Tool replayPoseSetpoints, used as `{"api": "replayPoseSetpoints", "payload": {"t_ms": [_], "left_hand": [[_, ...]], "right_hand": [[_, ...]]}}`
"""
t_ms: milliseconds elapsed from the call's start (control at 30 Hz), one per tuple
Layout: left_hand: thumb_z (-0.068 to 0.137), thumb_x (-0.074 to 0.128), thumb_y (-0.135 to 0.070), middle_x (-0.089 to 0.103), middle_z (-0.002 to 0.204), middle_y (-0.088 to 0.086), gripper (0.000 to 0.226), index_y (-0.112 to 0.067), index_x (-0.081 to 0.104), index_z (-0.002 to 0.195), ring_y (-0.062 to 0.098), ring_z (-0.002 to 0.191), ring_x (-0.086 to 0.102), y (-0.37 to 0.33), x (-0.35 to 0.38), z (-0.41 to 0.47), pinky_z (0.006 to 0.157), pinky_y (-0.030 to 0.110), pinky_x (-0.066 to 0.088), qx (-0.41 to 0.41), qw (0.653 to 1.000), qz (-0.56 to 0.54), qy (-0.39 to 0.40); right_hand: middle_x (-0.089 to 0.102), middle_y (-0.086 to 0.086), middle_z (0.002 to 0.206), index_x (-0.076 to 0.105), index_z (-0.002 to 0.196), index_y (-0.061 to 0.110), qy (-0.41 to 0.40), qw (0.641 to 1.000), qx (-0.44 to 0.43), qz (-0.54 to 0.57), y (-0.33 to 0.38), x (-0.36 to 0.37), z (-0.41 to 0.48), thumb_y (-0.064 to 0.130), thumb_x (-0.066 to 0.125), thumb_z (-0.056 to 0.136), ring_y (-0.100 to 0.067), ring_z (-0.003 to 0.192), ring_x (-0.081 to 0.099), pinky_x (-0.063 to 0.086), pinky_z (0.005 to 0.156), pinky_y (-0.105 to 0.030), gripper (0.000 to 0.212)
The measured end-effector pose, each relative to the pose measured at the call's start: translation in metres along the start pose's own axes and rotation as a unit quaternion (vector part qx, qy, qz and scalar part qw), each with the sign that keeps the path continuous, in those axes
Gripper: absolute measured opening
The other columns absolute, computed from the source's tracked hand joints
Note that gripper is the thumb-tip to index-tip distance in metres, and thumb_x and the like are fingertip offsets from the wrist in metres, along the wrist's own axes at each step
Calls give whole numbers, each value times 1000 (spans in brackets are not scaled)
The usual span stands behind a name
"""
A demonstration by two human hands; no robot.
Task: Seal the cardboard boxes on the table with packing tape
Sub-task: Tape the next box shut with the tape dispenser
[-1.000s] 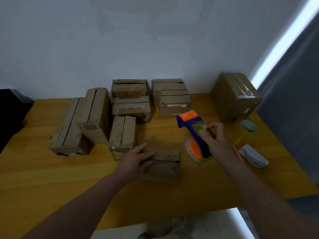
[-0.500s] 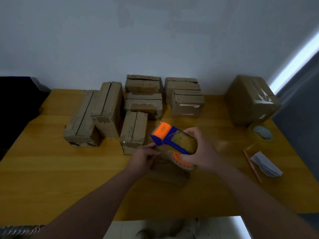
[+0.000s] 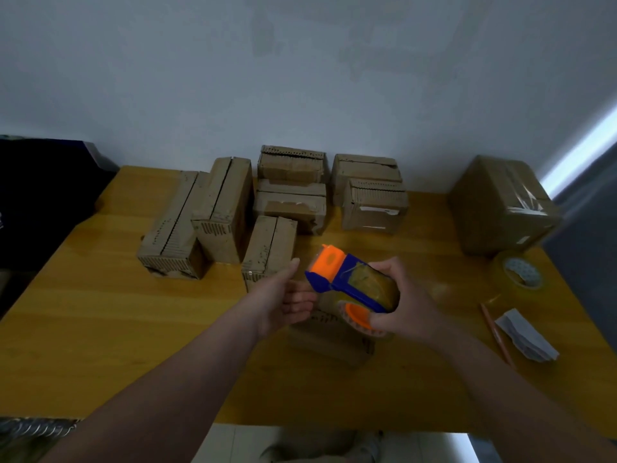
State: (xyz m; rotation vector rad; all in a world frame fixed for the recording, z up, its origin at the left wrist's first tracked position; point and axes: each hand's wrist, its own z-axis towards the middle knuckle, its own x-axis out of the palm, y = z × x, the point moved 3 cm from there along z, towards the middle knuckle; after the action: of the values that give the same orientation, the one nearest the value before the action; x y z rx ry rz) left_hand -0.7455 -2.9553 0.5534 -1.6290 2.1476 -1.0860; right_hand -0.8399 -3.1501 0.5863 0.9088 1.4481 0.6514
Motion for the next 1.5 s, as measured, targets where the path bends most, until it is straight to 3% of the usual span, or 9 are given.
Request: {"api": "replayPoseSetpoints", "payload": {"t_ms": [100, 200, 467, 633, 833, 967, 1167, 1367, 1500], "left_hand": [[92, 54, -8, 55, 56, 1, 15, -7, 60, 79, 13, 55, 50, -4, 1, 0, 58, 27, 46, 22, 1000, 2, 7], [87, 54, 6, 60, 62, 5, 12, -4, 61, 89, 12, 53, 50, -7, -5, 2, 52, 23, 45, 56, 997, 49, -36], [90, 63, -9, 62, 65, 5, 14, -8, 65, 76, 12, 57, 55, 10, -19, 5, 54, 23, 47, 112, 981, 90, -133], [89, 65, -12, 64, 71, 5, 18, -9, 66, 72, 15, 67, 57, 21, -15, 3, 59, 26, 46, 149, 963, 87, -205], [89, 66, -11, 62, 70, 5, 24, -13, 63, 65, 20, 71, 58, 28, -13, 3, 74, 41, 52, 150, 956, 78, -239], [89, 65, -9, 62, 78, 9, 18, -11, 62, 71, 20, 75, 58, 28, -13, 7, 65, 33, 51, 121, 967, 0, -223], [90, 63, -8, 60, 81, 10, 9, -7, 61, 81, 20, 77, 59, 17, -31, 2, 78, 37, 56, 136, 959, -49, -245], [91, 62, -9, 59, 74, 9, 20, -7, 59, 71, 19, 74, 57, 15, -41, -2, 76, 38, 55, 179, 961, 23, -207], [89, 65, -10, 61, 73, 8, 20, -8, 60, 69, 20, 74, 59, 21, -35, -3, 74, 37, 56, 192, 958, 27, -213]], "right_hand": [[50, 18, 114, 41, 112, 44, -6, 1000, -8, -21, 4, 1, -1, 25, 86, 64, 13, 92, 55, 48, 64, -9, 68], [50, 18, 114, 42, 121, 41, 1, 999, -15, -46, 6, 2, 0, 22, 85, 69, 11, 91, 56, 47, 65, -7, 70], [56, 7, 108, 43, 137, 36, 92, 985, -14, -144, 14, -8, 1, 24, 82, 72, -2, 77, 62, 50, 60, -14, 77], [53, 6, 119, 40, 141, 32, 107, 974, -43, -194, 23, -7, -1, 30, 82, 74, -2, 92, 58, 50, 72, -13, 80], [60, -1, 106, 40, 141, 31, 123, 978, -32, -164, 25, -6, -5, 23, 79, 76, -13, 76, 64, 53, 61, -25, 75], [58, -1, 110, 40, 141, 32, 115, 981, -28, -151, 22, -7, -5, 23, 79, 76, -13, 79, 65, 55, 64, -24, 76], [58, 11, 98, 40, 131, 43, 88, 984, -37, -150, 12, -11, -4, 26, 79, 75, 4, 75, 60, 47, 59, -14, 71], [55, 10, 105, 46, 133, 39, 77, 975, -34, -207, -4, -30, -6, 29, 80, 71, -3, 82, 60, 43, 60, -11, 71], [53, 15, 108, 46, 133, 39, 85, 971, -47, -219, -5, -32, -5, 37, 78, 68, 6, 84, 54, 39, 62, -10, 72]]}}
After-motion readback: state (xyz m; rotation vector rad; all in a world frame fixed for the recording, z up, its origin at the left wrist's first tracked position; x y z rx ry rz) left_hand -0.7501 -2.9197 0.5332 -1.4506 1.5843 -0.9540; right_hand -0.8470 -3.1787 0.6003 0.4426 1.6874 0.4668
